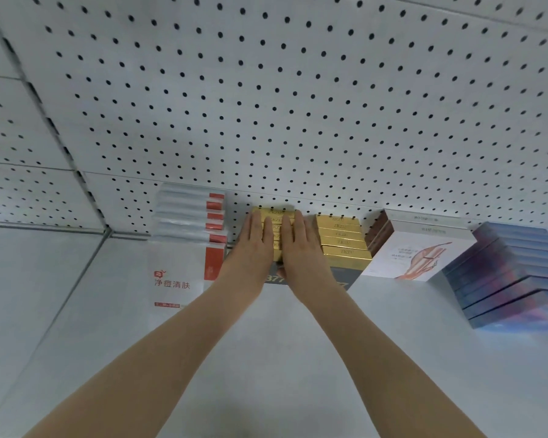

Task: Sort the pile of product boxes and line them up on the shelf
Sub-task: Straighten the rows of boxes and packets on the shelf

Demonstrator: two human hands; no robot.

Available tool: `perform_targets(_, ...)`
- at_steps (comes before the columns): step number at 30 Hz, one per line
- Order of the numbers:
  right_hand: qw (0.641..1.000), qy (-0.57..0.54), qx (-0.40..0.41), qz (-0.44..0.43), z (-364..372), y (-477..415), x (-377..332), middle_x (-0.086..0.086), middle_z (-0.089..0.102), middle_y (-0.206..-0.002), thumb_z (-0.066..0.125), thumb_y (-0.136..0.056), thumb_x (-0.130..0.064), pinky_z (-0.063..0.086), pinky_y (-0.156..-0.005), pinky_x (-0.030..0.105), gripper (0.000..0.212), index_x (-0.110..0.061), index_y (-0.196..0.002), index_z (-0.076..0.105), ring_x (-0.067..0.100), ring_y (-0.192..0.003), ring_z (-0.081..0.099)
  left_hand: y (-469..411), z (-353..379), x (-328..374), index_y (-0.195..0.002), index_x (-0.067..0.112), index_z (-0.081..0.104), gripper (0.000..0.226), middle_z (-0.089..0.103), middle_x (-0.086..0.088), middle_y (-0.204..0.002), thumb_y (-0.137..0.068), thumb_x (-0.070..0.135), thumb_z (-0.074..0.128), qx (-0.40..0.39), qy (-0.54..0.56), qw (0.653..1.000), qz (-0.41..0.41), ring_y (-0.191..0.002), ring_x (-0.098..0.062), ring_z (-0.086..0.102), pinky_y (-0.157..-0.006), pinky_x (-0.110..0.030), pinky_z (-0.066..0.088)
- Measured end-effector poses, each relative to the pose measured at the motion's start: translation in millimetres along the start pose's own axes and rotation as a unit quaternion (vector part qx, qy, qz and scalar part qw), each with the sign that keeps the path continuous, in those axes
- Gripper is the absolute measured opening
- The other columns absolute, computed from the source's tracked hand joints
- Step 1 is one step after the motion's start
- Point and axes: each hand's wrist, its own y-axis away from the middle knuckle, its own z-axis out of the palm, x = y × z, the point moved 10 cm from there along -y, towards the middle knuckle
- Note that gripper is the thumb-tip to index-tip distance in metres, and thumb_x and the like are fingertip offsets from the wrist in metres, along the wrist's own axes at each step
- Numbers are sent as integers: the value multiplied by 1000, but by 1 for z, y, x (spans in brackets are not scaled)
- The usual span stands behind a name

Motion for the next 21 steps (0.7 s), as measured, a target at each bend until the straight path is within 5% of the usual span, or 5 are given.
perform_targets(5, 999, 31, -17, -40, 6, 17, -8, 24, -17, -158, 47, -96, -6, 2, -121, 46, 82, 2, -149, -14, 38, -146, -18, -1, 16, -1, -150, -1, -5, 76, -1, -21, -159, -96, 10, 47, -14, 56, 998, -18, -148, -34, -4, -120, -41, 16)
perform_targets(9, 998, 38, -10, -55, 2, 17, -10, 22, -12, -159, 50, -94, -7, 4, -121, 47, 83, -1, -151, -10, 37, -147, -16, 9, -7, 0, -152, 5, 7, 72, 6, -16, -160, -96, 14, 52, -8, 49, 998, -26, -148, -31, 1, -120, -41, 15)
perform_targets(14, 995, -19, 29, -98, -39, 31, -13, 17, 3, -160, 60, -83, 5, 8, -121, 48, 93, -9, -154, 2, 35, -148, -7, 62, -65, -19, -139, 9, 47, 57, 41, -16, -147, -83, 3, 60, 237, 99, 966, -20, -142, -36, 28, -116, -51, 26)
perform_targets(17, 984, -54, 124, -117, -67, 41, -20, 14, 30, -152, 67, -80, 0, 15, -120, 50, 87, -12, -151, 20, 36, -146, 16, 109, -58, -63, -146, 5, 37, 69, 34, -16, -152, -85, 16, 67, 282, 135, 945, -91, -145, -34, 22, -114, -53, 25)
perform_targets(21, 970, -90, 160, -159, -76, 56, -66, 13, 34, -151, 74, -82, -26, 16, -118, 44, 82, -16, -148, 26, 33, -144, 24, 151, -10, -113, -150, 0, 20, 111, 20, -17, -157, -66, 31, 86, 195, 188, 949, -159, -147, -33, 12, -116, -51, 25)
